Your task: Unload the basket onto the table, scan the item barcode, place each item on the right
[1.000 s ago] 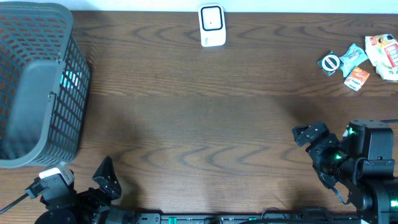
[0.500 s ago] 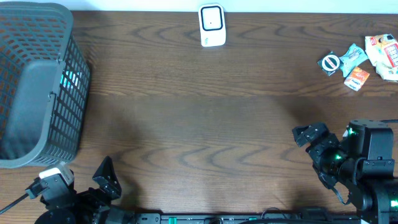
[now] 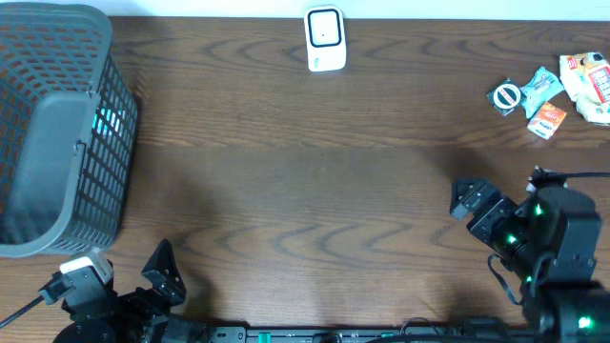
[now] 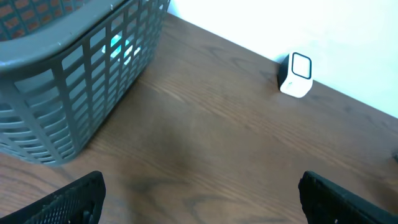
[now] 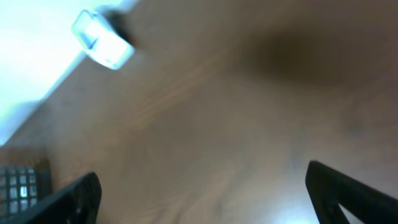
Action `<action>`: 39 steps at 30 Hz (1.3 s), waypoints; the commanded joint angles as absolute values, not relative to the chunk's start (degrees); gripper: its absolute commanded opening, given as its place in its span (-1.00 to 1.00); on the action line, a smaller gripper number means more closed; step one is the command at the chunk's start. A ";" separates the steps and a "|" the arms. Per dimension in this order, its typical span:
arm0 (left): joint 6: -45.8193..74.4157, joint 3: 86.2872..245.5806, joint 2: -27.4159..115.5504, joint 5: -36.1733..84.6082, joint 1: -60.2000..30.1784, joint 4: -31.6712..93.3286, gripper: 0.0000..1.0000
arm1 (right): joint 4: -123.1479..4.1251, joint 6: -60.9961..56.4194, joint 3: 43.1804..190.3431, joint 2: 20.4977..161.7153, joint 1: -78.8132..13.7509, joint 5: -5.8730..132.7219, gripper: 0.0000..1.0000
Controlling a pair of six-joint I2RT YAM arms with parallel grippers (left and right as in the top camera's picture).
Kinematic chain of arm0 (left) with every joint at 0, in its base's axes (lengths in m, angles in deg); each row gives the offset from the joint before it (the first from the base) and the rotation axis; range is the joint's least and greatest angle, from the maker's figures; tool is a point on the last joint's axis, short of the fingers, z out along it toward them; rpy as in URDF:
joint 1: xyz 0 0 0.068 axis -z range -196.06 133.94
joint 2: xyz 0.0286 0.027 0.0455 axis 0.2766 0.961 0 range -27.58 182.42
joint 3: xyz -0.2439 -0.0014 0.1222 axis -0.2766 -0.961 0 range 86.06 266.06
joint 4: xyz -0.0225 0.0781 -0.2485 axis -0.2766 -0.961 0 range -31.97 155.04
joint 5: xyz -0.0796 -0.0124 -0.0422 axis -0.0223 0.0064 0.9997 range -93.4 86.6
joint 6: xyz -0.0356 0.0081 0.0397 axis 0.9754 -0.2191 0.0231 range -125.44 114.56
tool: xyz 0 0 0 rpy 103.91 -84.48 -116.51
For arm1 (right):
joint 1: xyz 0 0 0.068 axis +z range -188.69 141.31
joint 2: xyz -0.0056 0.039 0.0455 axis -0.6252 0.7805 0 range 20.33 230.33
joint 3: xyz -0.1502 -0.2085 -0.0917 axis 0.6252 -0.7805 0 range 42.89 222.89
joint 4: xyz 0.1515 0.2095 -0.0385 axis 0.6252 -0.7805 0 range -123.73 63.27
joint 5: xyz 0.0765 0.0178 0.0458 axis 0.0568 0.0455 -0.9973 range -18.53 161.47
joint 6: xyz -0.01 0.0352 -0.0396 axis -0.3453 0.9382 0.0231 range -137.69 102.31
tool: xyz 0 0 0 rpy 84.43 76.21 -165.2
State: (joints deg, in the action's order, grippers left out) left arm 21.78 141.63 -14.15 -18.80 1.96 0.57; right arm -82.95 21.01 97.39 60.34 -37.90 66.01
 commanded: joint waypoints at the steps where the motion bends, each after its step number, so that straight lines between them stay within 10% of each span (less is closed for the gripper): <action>1: 22.33 141.39 -14.24 -19.76 1.74 0.63 0.96 | -71.85 -1.02 88.29 52.69 -39.86 59.24 0.99; 13: 22.33 141.39 -14.24 -19.76 1.74 0.63 0.95 | -40.48 -12.71 61.08 29.90 -41.18 59.06 0.99; 39: 22.33 141.39 -14.24 -19.76 1.74 0.63 0.95 | -28.20 -20.74 43.18 20.61 -40.39 65.23 0.99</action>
